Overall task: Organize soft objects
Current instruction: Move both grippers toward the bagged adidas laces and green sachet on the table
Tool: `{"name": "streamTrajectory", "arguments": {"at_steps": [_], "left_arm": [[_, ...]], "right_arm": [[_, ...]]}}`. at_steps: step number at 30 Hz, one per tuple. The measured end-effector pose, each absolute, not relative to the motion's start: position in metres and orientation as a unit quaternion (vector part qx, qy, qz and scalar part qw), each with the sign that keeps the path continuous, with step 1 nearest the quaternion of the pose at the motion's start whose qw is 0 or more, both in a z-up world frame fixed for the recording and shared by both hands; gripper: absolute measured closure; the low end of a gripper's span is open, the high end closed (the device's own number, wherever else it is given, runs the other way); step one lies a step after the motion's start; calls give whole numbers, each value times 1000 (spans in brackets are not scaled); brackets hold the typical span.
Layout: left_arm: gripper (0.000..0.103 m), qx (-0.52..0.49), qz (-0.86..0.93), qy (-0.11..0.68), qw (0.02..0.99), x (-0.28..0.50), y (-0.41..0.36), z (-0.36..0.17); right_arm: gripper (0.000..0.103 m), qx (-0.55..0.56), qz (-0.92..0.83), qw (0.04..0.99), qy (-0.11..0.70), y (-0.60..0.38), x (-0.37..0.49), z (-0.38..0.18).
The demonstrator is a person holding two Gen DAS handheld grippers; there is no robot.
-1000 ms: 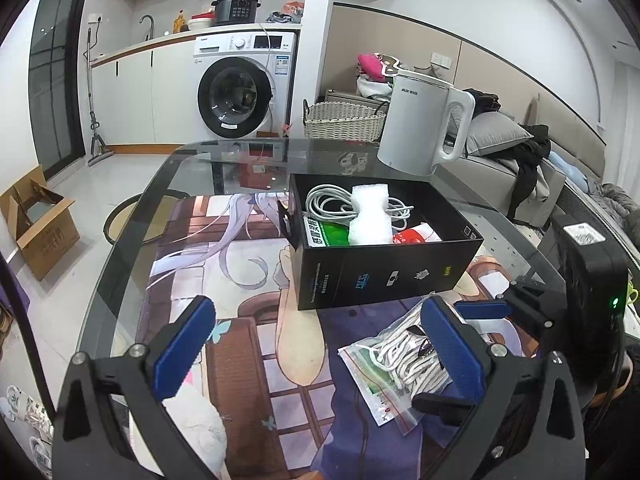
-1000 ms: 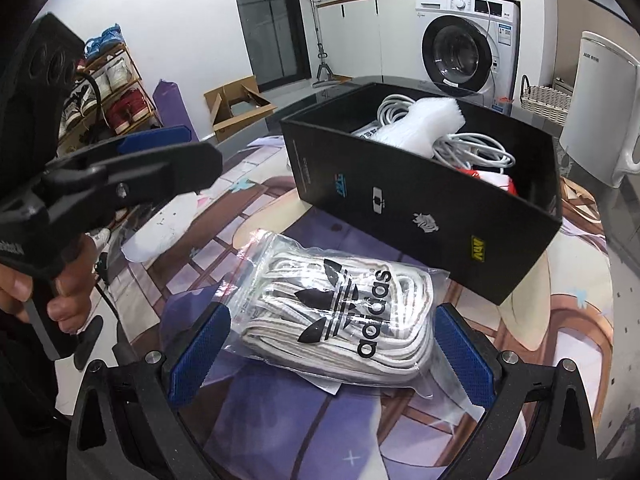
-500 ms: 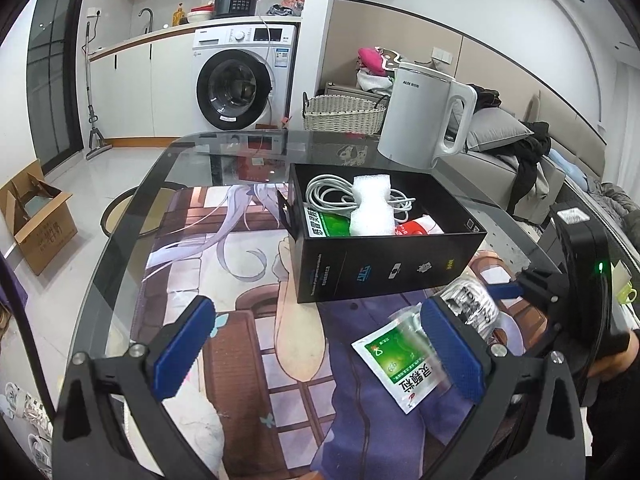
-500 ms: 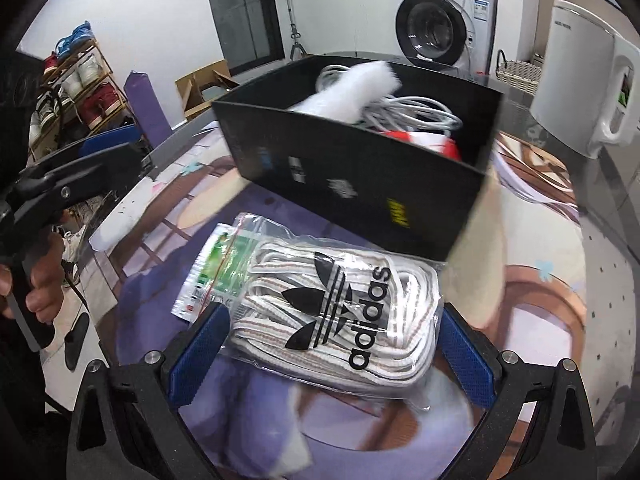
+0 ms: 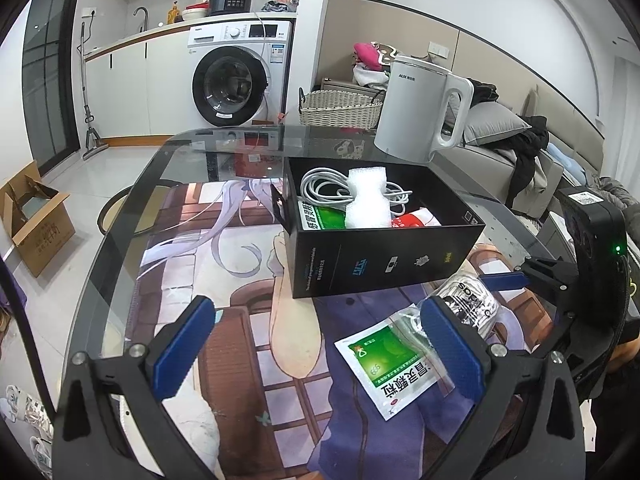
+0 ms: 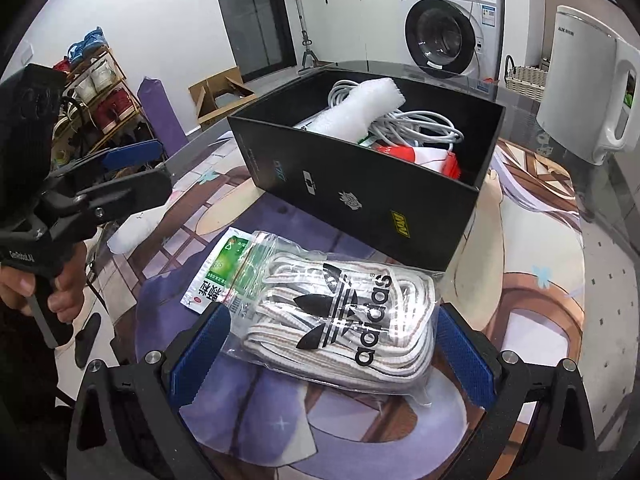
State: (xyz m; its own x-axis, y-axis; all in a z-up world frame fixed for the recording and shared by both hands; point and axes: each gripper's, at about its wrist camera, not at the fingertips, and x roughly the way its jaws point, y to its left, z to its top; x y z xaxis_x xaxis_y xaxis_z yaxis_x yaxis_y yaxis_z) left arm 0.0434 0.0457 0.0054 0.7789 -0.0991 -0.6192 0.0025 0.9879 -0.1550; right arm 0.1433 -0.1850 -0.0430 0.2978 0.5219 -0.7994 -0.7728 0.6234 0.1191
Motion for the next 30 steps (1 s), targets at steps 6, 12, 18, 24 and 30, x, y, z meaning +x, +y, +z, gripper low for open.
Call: {"name": "streamTrajectory", "arguments": {"at_steps": [6,12,18,24,30], "left_arm": [[0,-71,-30,333,940,44,45,5],[0,-70,-32,336,939,44,43,3],[0,-69,-33,336,939,44,42,3],[0,-69,-34,339,938,44,41,0],[0,-66,-37,340,937,44,39,0]], "right_arm": [[0,-168,389,795,435,-178,140,-55],[1,-192,383,799,423,-174,135,-59],[1,-194,382,799,422,-174,134,-59],[1,-199,371,803,422,-178,136,-55],[1,-196,372,803,424,-178,137,-58]]}}
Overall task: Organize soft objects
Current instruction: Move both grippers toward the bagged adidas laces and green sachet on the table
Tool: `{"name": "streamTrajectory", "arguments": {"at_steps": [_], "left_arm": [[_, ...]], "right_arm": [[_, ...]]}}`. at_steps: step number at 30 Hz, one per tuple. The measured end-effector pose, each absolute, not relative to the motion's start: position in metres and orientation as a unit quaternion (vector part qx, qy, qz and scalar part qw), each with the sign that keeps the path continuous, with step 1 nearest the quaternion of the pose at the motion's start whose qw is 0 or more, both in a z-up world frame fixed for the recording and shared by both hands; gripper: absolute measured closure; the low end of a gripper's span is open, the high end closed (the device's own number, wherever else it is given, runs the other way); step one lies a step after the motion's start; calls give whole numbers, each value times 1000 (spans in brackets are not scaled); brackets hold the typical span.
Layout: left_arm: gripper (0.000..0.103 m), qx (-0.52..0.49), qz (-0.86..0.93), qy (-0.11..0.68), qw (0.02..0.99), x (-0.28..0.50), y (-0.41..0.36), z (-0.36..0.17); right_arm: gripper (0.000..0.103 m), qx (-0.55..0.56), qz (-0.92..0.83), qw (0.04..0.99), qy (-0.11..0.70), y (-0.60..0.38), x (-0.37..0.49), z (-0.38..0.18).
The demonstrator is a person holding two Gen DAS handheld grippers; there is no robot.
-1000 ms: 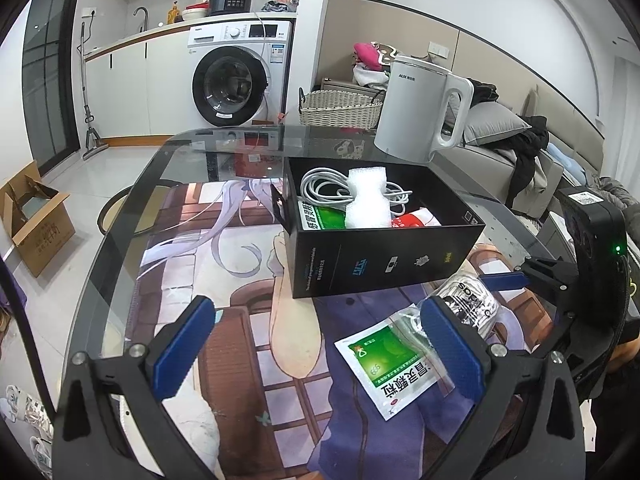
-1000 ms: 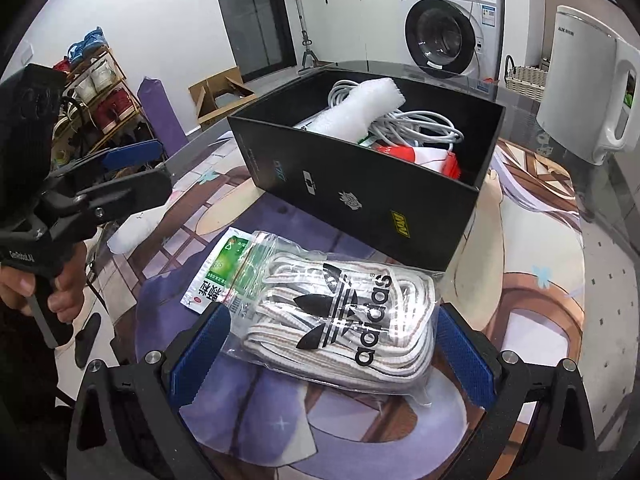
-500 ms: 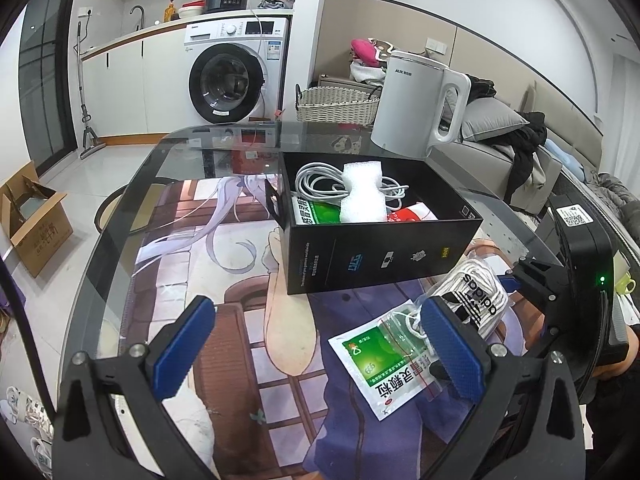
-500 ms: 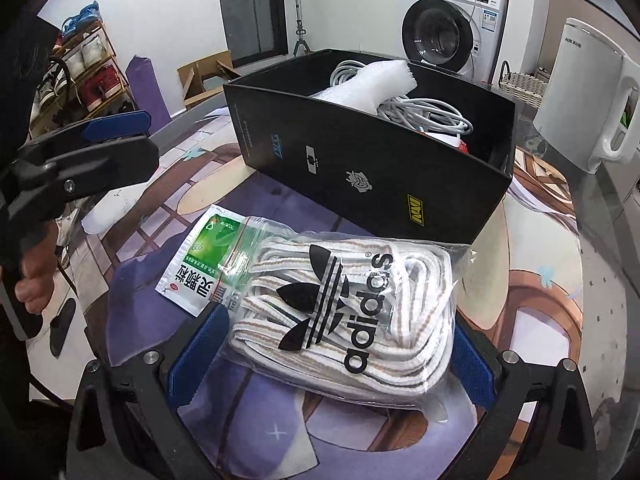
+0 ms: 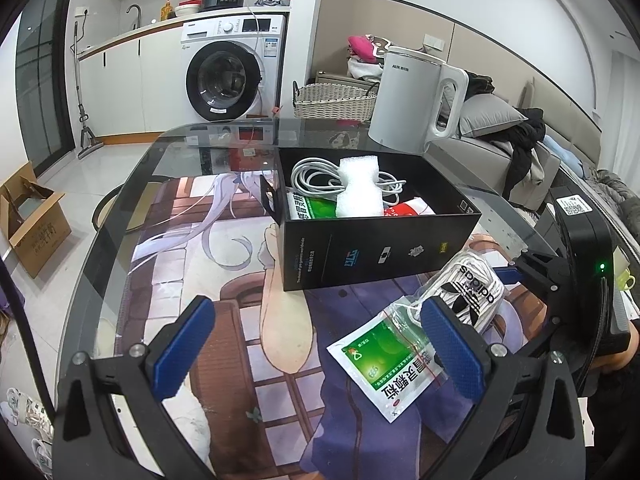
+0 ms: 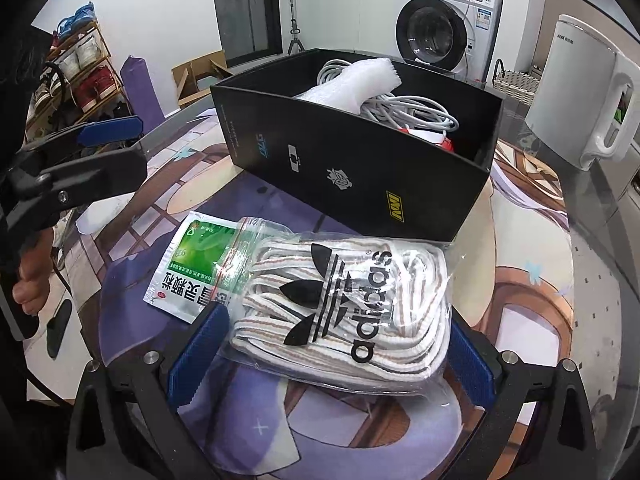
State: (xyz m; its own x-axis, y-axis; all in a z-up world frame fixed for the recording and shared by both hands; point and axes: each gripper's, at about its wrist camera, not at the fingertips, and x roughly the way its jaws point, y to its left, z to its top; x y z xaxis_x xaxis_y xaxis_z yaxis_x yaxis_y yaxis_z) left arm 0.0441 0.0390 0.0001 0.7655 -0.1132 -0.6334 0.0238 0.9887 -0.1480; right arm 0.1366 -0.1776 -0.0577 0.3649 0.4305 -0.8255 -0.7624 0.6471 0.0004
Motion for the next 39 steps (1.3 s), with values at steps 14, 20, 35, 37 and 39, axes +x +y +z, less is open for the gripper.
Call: {"name": "streamTrajectory", "arguments": {"at_steps": [14,20,35,37,39], "left_arm": [[0,-64,-36,342,937,44,39,0],[0,-64,-40,343,936,43,37,0],[0,-62,-42,345,936,44,36,-1],[0,-63,-42,345,935,45,36,-1],[0,-62,-43,347,935,45,35,-2]], "right_arm": [[1,-197,369,813,406,-184,139,-49],[1,-214,367,813,398,-178,133,-54],[16,-214,386,809,388,-182,130,-53],[17,-212,388,809,388,-182,131,-54],[17,-209,390,808,388,-183,131,-55]]}}
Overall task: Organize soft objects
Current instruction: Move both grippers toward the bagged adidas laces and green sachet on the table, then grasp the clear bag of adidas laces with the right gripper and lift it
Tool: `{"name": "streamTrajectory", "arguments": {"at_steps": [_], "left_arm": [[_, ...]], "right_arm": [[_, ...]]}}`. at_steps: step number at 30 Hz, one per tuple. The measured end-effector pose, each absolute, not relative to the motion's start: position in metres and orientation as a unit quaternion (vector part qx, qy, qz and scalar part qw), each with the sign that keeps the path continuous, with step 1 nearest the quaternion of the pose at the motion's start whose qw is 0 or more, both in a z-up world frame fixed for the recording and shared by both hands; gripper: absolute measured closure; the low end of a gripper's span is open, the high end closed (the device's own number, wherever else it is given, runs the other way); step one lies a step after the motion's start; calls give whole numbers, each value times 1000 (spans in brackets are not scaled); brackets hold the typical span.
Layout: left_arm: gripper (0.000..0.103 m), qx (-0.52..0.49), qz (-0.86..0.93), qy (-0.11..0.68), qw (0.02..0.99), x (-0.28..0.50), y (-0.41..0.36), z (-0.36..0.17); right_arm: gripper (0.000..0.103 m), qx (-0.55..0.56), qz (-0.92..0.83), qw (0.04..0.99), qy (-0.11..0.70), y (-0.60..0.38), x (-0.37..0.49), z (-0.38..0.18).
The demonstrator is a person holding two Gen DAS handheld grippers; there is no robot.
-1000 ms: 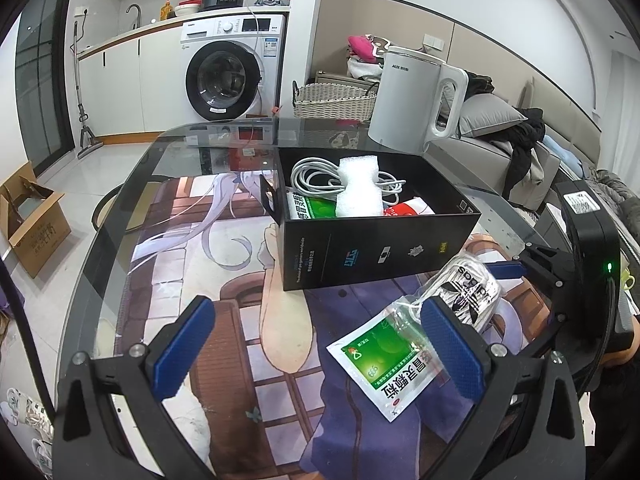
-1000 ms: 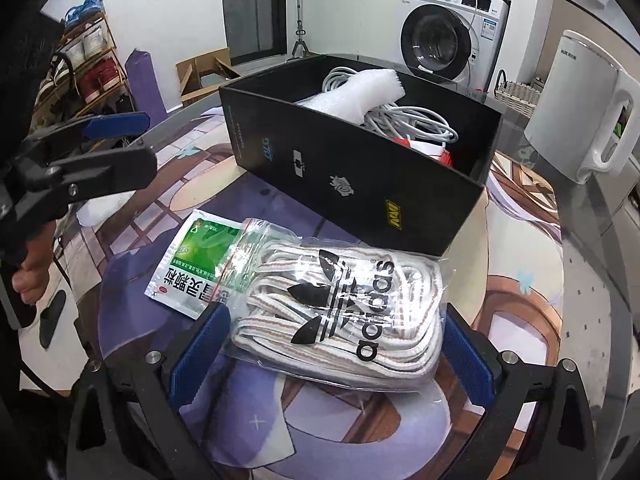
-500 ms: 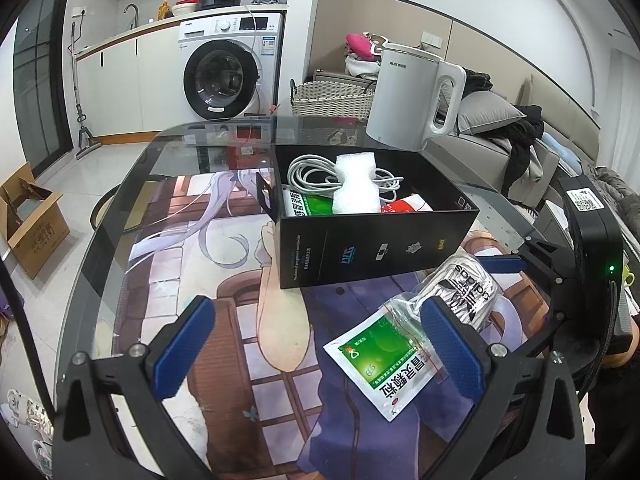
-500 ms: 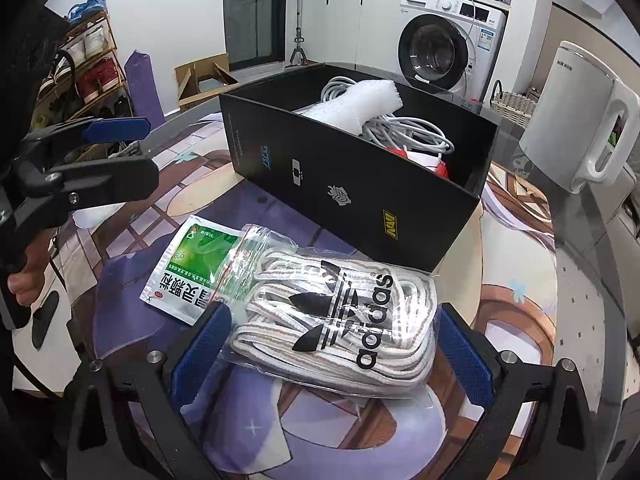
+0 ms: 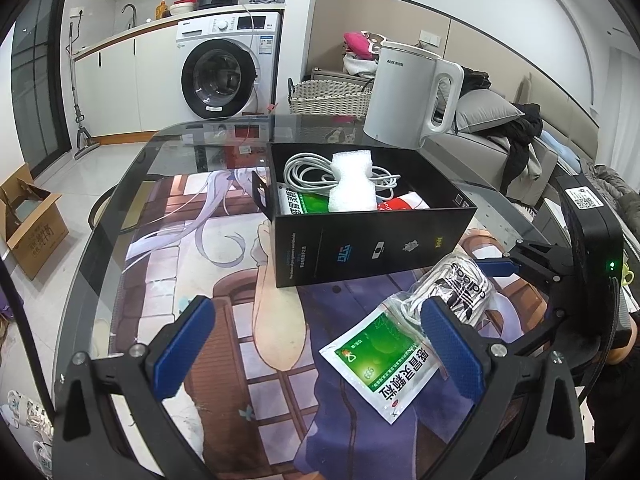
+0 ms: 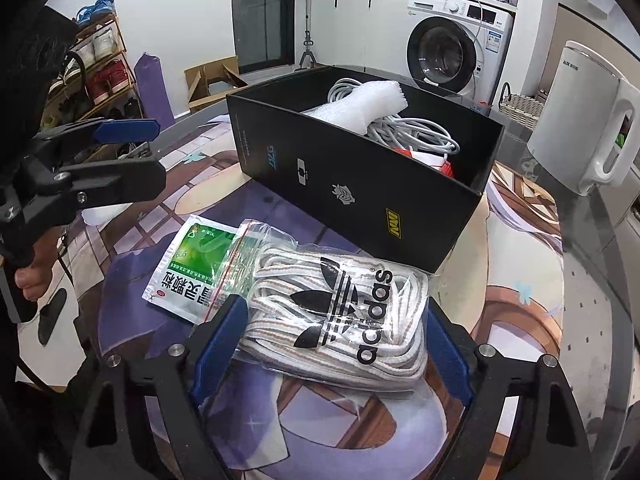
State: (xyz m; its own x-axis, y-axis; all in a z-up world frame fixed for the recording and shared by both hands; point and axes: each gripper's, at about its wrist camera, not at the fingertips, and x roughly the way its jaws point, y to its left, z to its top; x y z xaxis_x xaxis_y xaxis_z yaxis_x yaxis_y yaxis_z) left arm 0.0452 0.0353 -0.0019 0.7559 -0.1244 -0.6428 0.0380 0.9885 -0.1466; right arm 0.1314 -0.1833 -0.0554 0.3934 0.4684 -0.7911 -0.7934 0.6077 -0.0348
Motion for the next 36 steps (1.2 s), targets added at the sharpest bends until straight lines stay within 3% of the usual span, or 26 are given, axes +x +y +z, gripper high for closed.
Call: {"name": "streamTrajectory", "arguments": {"at_steps": [2,5,6,8,10,13,15,17,28,31,36], "left_arm": [[0,-61,-44,348,935,45,34,-3],[0,-60,-46,347,935,45,33,-1],[0,-60,-47,347,935,45,34,-1],[0,-61,-46,346,935,45,34,0],[0,-60,-44,347,935,45,35,-1],[0,-61,-43,348,934,45,36,-1],[0,-62,-44,348,935,45,36,0],[0,-61,-44,348,934,45,37,0],[0,-48,-40,375,925,50,35,-11],[0,-48,-44,376,924,49,35,-11],[0,-48,-44,381,922,50,37,-14]], "right_arm": [[17,-204,394,807,389,-185,133,-56],[27,-192,401,807,388,-188,135,-54],[39,-189,405,807,387,-190,135,-51],[76,-176,404,811,384,-196,139,-44],[79,-165,401,813,389,-204,146,-38],[73,-182,413,808,379,-207,142,-36],[39,-192,421,799,384,-207,140,-38],[25,-191,430,797,380,-207,138,-39],[25,-244,538,716,372,-202,97,-40],[17,-233,515,736,372,-202,105,-39],[14,-239,504,742,371,-196,118,-42]]}}
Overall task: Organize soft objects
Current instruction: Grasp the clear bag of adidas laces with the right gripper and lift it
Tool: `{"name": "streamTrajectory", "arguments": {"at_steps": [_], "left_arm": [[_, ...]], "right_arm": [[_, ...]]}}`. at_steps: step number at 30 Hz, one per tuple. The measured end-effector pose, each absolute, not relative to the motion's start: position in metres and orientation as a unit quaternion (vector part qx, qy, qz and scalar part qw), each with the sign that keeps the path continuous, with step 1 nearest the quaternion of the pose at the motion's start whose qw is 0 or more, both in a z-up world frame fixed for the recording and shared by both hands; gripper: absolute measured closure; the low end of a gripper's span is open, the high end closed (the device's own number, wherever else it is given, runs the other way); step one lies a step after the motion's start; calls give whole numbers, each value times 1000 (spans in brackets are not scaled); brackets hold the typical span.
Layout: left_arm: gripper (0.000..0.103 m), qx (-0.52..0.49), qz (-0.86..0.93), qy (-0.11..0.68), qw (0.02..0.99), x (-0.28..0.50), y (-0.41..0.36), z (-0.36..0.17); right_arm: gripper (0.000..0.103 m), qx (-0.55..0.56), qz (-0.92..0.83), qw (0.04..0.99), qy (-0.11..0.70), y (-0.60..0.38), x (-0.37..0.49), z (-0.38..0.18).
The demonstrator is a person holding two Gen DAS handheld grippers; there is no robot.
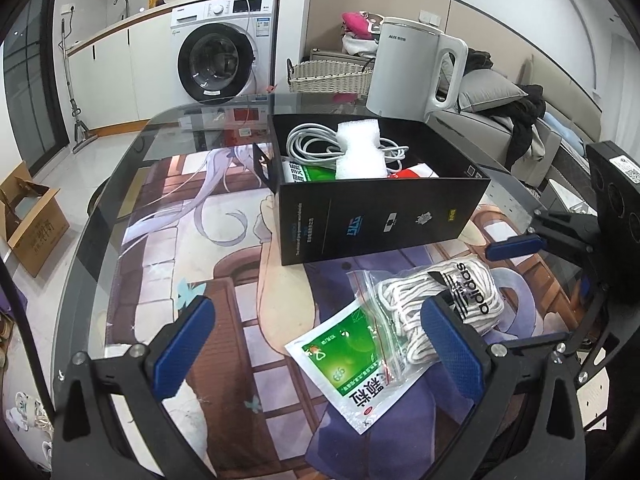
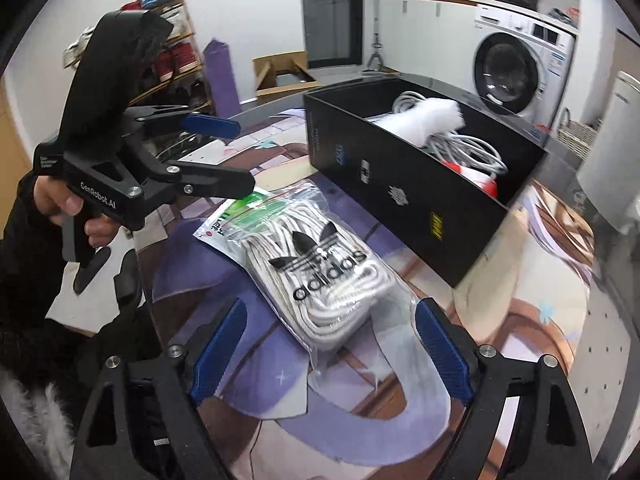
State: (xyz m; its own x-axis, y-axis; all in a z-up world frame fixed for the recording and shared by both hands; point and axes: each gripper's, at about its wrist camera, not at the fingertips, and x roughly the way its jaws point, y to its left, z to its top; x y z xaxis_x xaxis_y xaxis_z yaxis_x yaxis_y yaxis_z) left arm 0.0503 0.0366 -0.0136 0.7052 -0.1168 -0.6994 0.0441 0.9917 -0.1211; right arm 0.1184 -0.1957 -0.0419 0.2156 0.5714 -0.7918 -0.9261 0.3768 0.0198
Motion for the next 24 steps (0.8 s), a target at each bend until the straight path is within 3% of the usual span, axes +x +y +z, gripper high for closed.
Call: {"name": "streamTrajectory", "arguments": {"at_steps": [10,15,19,21,24], "left_arm": [[0,-54,-41,376,924,48,43,-11],[0,-61,-39,375,924,48,47,-11],[0,-59,-41,374,925,47,45,-10],[0,-57,-42,373,925,47,44,-9],[0,-54,-42,374,925,47,42,-9]], "right_arm": [[14,-267,549,700,372,-153,136,-52],[43,-246,552,705,372,-162,135,-51],[56,-240,545,723,350,-178,124,-44],[69,-230,542,732,343,-187,120,-40],[71,-209,537,743,341,-200,117,-35]]}}
